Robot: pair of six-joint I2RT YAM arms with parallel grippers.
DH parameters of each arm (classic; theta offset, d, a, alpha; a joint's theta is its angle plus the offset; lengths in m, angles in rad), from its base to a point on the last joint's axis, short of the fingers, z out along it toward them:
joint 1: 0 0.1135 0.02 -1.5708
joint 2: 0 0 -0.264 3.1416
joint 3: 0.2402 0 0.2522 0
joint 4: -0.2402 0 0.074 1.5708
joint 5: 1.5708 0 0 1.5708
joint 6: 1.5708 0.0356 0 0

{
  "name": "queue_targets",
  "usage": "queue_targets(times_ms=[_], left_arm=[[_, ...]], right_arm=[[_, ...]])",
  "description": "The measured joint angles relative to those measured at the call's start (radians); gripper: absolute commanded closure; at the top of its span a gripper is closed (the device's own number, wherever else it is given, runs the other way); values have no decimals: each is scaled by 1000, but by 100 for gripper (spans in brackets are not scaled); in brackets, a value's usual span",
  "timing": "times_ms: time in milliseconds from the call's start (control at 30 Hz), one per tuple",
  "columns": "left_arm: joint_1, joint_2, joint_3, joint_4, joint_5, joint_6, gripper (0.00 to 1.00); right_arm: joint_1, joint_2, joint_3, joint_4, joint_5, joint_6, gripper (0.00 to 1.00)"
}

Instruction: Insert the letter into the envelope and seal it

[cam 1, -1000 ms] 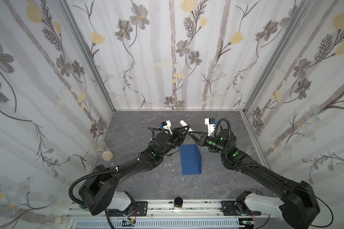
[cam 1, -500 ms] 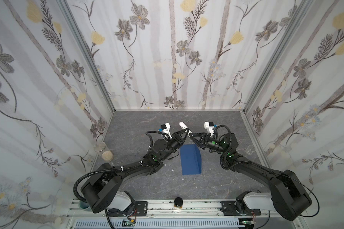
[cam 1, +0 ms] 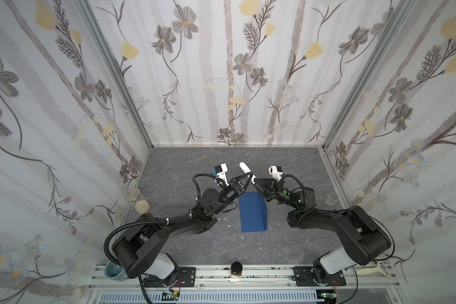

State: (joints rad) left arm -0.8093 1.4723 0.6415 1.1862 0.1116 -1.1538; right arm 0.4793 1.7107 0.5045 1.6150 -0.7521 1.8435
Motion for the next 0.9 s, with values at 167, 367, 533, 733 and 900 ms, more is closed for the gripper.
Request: queue_targets(times_ms=[167, 367, 533, 733, 900], left_arm=[[-2, -5, -17, 13, -7, 2, 100], [-9, -44, 0, -85, 23, -62, 100], [2, -138, 137, -389, -25, -80, 100], [63, -162, 232, -708, -25, -114, 100], [101, -100, 287, -837, 78, -160, 100]], right_arm=[[-1, 2, 0, 0, -9, 11, 67], [-16, -61, -13, -68, 67, -83, 54], [-15, -258, 1, -416, 145, -367, 50], [67, -492, 112, -966, 410, -843, 44], [170, -579, 139, -1217, 639, -1175, 43]])
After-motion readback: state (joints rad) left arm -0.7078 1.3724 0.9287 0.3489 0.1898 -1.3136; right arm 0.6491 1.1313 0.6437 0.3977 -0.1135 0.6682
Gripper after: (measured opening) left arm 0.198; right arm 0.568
